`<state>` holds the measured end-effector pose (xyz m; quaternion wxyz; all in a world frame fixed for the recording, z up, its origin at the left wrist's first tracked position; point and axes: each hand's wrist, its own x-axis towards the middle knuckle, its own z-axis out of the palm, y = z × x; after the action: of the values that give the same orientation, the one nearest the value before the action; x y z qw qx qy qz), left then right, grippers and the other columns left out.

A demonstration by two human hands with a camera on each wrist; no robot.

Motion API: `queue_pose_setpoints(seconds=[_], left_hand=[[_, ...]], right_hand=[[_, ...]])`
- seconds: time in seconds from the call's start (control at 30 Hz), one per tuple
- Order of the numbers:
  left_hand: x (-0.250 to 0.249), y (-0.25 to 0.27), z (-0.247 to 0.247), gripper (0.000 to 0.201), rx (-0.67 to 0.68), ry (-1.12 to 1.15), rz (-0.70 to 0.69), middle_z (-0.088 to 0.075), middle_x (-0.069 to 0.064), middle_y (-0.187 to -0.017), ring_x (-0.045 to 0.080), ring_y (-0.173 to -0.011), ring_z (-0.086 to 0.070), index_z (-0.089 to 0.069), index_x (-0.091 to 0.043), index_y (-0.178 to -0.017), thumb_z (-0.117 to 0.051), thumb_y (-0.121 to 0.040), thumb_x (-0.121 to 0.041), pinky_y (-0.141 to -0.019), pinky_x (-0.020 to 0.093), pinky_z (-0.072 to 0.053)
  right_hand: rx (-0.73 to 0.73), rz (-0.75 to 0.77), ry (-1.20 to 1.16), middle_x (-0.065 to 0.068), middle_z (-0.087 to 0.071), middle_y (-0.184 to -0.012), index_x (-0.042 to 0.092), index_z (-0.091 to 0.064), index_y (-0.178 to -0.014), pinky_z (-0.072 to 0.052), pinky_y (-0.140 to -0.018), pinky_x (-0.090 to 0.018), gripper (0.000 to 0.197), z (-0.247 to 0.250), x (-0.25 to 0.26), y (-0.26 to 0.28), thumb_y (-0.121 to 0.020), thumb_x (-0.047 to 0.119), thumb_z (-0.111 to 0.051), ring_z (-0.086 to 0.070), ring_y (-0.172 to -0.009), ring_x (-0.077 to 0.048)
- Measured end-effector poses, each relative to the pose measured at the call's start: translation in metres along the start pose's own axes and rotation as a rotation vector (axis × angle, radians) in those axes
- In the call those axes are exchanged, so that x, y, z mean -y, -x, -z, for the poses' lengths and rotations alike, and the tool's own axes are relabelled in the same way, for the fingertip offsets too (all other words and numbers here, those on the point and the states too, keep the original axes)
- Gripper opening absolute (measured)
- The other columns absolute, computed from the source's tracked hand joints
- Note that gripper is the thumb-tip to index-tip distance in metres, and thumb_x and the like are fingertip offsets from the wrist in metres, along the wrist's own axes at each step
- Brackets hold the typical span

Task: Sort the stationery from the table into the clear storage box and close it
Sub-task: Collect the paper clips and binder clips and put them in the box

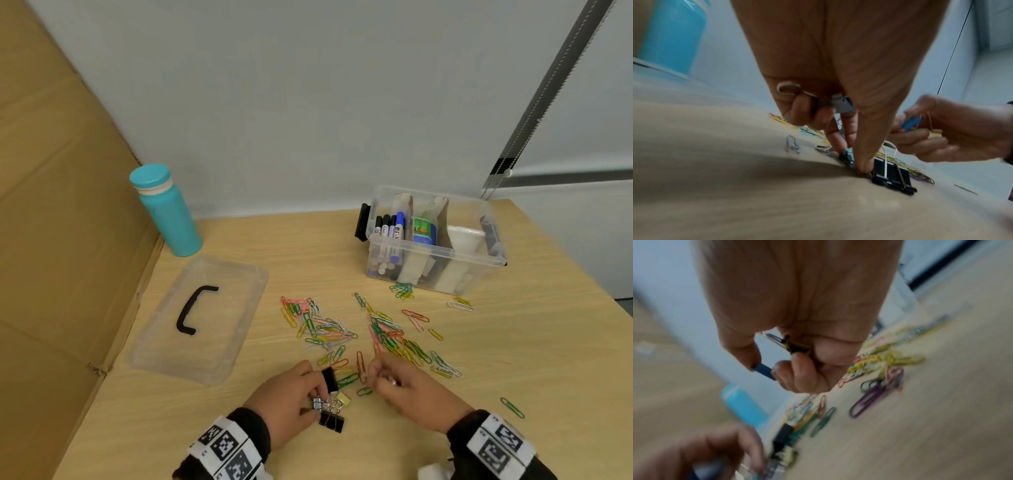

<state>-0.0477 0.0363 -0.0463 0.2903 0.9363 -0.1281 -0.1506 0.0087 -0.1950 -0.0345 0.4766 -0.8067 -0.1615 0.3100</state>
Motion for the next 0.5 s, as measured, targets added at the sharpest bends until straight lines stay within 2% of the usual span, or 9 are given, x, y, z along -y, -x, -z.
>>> queue_pose_setpoints(seconds=[0.03,0.1,0.13,0.2,0.23,0.3,0.37,0.43,0.5], left_hand=[[0.000,0.000,-0.001,0.021,-0.006,-0.002,0.002,-0.044,-0.015,-0.107,0.001,-0.100,-0.052,-0.055,-0.029,-0.106,-0.059,-0.086,-0.025,-0.086,0.021,-0.045],[0.000,0.000,-0.001,0.020,-0.017,-0.013,0.012,-0.044,-0.015,-0.107,0.001,-0.098,-0.052,-0.055,-0.029,-0.106,-0.059,-0.086,-0.027,-0.084,0.021,-0.045],[-0.001,0.000,-0.002,0.020,-0.023,-0.019,0.018,-0.044,-0.015,-0.107,0.002,-0.097,-0.053,-0.054,-0.030,-0.105,-0.058,-0.086,-0.028,-0.083,0.021,-0.045],[-0.002,0.000,-0.002,0.020,-0.031,-0.030,0.030,-0.045,-0.013,-0.107,0.005,-0.094,-0.054,-0.054,-0.029,-0.104,-0.058,-0.085,-0.029,-0.081,0.022,-0.046],[-0.002,0.000,-0.002,0.020,-0.036,-0.033,0.037,-0.045,-0.013,-0.107,0.006,-0.093,-0.055,-0.054,-0.029,-0.104,-0.058,-0.085,-0.029,-0.081,0.022,-0.046],[-0.002,0.002,-0.001,0.019,-0.050,-0.022,0.050,-0.046,-0.013,-0.107,0.007,-0.091,-0.055,-0.054,-0.029,-0.103,-0.058,-0.084,-0.029,-0.081,0.023,-0.047],[-0.001,0.004,0.001,0.017,-0.083,0.031,0.053,-0.047,-0.014,-0.104,0.003,-0.090,-0.054,-0.054,-0.031,-0.100,-0.058,-0.084,-0.028,-0.079,0.019,-0.047],[0.001,0.007,0.004,0.016,-0.123,0.098,0.054,-0.048,-0.016,-0.101,-0.001,-0.090,-0.052,-0.054,-0.031,-0.097,-0.060,-0.083,-0.027,-0.076,0.011,-0.043],[0.003,0.009,0.008,0.016,-0.160,0.152,0.063,-0.051,-0.014,-0.100,-0.002,-0.091,-0.052,-0.055,-0.030,-0.096,-0.062,-0.082,-0.026,-0.075,0.009,-0.041]], right_hand=[[0.019,-0.044,-0.292,-0.003,-0.053,-0.075,0.010,-0.052,-0.085,-0.034,-0.051,-0.021,0.008,0.002,-0.001,0.001,-0.086,0.017,-0.054,-0.046,-0.053,-0.007],[0.068,-0.086,-0.897,-0.014,-0.055,-0.077,0.004,-0.052,-0.082,-0.031,-0.044,-0.025,0.018,0.006,-0.004,0.002,-0.070,0.016,-0.059,-0.045,-0.050,-0.017],[0.055,-0.064,-1.060,-0.017,-0.057,-0.082,0.004,-0.054,-0.082,-0.032,-0.044,-0.026,0.023,0.007,-0.006,0.003,-0.064,0.017,-0.061,-0.047,-0.053,-0.019],[-0.002,-0.041,-1.145,-0.015,-0.057,-0.083,0.005,-0.055,-0.084,-0.033,-0.043,-0.026,0.028,0.007,-0.006,0.004,-0.062,0.019,-0.065,-0.048,-0.057,-0.020],[-0.022,-0.043,-1.105,-0.012,-0.054,-0.078,0.006,-0.054,-0.086,-0.030,-0.042,-0.025,0.027,0.007,-0.003,0.004,-0.066,0.019,-0.067,-0.046,-0.055,-0.018],[-0.034,-0.088,-0.903,-0.003,-0.046,-0.065,0.007,-0.053,-0.091,-0.023,-0.040,-0.022,0.017,0.001,0.005,0.003,-0.083,0.020,-0.061,-0.038,-0.049,-0.013],[-0.008,-0.114,-0.509,0.006,-0.045,-0.059,0.009,-0.056,-0.096,-0.026,-0.040,-0.018,0.011,-0.009,0.012,0.003,-0.094,0.020,-0.053,-0.037,-0.045,-0.008],[0.032,-0.056,-0.043,0.013,-0.050,-0.067,0.018,-0.059,-0.097,-0.033,-0.047,-0.012,0.015,-0.024,0.014,0.000,-0.090,0.031,-0.061,-0.042,-0.050,0.001],[0.099,-0.007,0.295,0.013,-0.048,-0.075,0.025,-0.056,-0.103,-0.034,-0.055,-0.016,0.030,-0.038,0.014,-0.003,-0.082,0.043,-0.067,-0.044,-0.063,0.001]])
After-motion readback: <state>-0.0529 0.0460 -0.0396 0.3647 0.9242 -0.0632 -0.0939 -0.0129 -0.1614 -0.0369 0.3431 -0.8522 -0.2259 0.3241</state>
